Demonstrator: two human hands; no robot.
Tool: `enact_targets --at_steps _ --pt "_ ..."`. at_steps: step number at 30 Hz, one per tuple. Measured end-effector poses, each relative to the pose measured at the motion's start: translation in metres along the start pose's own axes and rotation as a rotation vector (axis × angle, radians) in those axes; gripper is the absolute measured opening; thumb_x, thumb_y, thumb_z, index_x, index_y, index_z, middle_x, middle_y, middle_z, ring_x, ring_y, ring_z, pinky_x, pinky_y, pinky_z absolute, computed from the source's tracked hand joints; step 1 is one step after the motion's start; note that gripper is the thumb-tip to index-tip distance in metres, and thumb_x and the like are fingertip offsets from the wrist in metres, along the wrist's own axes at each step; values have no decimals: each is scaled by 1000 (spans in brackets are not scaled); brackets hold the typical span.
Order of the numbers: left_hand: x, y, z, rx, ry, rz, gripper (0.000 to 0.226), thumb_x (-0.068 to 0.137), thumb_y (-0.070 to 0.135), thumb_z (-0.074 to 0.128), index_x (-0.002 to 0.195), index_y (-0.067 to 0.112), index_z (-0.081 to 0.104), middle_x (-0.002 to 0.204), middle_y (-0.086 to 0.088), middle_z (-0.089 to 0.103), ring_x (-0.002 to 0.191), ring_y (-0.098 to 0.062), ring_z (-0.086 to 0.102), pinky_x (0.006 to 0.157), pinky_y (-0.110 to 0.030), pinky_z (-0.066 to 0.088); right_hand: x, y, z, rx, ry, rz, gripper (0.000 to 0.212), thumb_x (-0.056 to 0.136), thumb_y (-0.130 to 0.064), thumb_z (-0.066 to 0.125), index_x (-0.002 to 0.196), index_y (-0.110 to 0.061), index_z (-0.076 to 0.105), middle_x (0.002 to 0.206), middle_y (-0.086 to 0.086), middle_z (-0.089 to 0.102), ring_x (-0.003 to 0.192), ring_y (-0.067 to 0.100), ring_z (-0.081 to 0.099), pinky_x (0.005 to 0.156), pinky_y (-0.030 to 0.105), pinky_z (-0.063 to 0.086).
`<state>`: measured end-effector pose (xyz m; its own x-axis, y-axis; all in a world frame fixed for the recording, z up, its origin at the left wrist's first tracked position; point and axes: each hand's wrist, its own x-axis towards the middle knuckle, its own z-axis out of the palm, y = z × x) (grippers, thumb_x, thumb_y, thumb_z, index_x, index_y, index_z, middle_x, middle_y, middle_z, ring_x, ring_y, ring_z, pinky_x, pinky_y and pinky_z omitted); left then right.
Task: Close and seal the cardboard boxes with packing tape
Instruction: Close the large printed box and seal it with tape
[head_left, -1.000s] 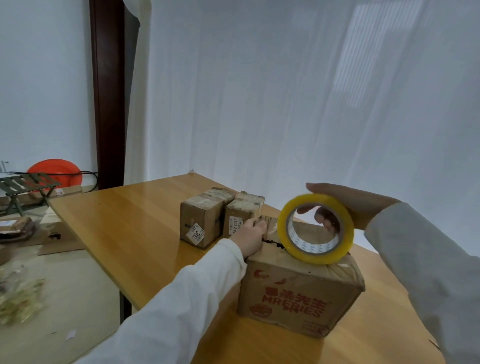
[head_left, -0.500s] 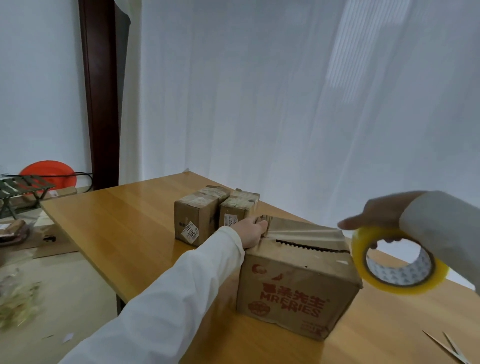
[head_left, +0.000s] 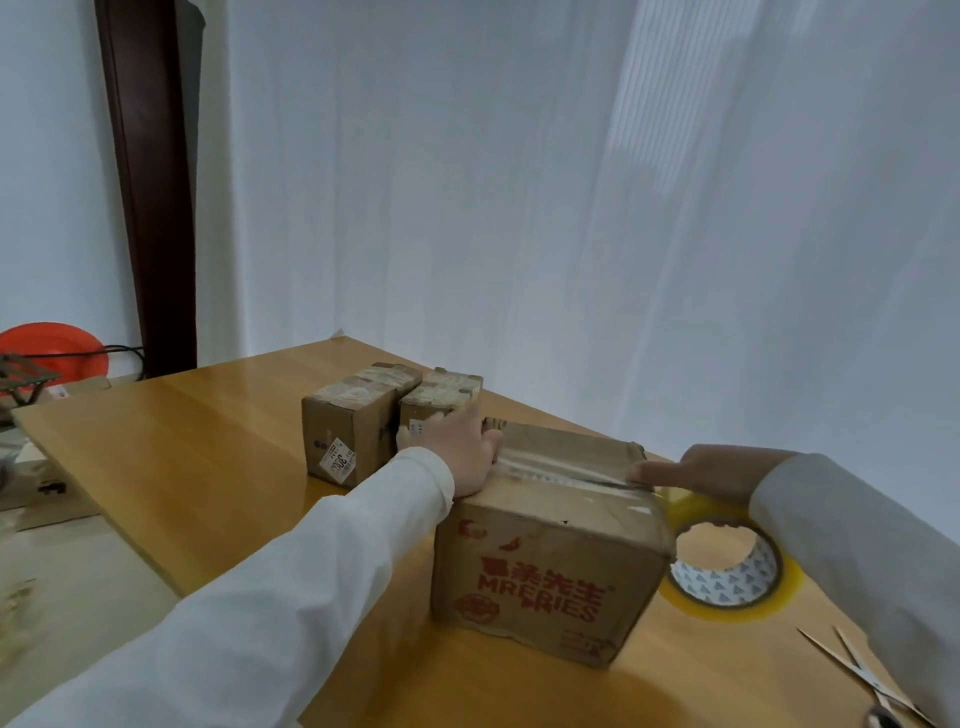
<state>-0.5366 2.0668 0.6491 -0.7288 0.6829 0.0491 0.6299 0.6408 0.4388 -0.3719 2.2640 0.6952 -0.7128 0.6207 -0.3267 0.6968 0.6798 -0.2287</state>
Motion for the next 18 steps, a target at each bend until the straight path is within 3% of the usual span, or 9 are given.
enact_targets --at_steps 2,3,5,8,12,16,18 --pt "0 14 -4 419 120 179 56 102 40 24 151 23 1 160 0 -2 146 -23 -6 115 -55 -2 2 -1 3 1 46 22 70 72 -80 49 59 -13 63 49 1 49 48 18 43 57 27 35" --pt "1 22 -3 491 112 282 59 102 43 22 151 23 -2 159 3 -9 146 -20 -14 115 -54 -5 3 -2 4 -11 62 35 70 71 -81 49 64 -12 61 52 2 49 51 19 44 57 27 35" --pt "3 35 0 461 -44 376 62 100 51 18 152 23 0 159 4 -9 146 -16 -12 116 -51 -6 5 -4 6 -39 80 37 71 71 -81 47 70 -11 56 55 3 48 53 19 45 57 25 35" --pt "10 40 6 309 -256 308 61 100 52 13 152 25 -2 159 7 -10 146 -12 -9 117 -45 -7 9 0 8 31 77 -13 70 69 -79 52 67 -10 53 51 3 48 44 14 42 52 23 34" --pt "14 42 3 310 -307 281 55 102 43 12 151 26 -6 158 8 -15 145 -11 -12 116 -42 -11 16 18 10 260 -43 -120 76 50 -80 66 66 -6 57 51 7 51 41 14 43 50 22 37" --pt "14 40 4 305 -327 282 53 103 40 11 151 27 -8 158 8 -15 145 -10 -13 116 -40 -11 13 33 11 498 -106 -106 56 62 -58 67 68 -2 60 53 10 54 44 17 47 51 24 42" --pt "15 40 4 308 -324 289 53 103 40 11 151 27 -8 158 9 -15 145 -10 -13 117 -41 -11 13 37 17 531 -88 -73 53 69 -56 66 65 -4 57 49 9 48 42 16 44 51 23 41"
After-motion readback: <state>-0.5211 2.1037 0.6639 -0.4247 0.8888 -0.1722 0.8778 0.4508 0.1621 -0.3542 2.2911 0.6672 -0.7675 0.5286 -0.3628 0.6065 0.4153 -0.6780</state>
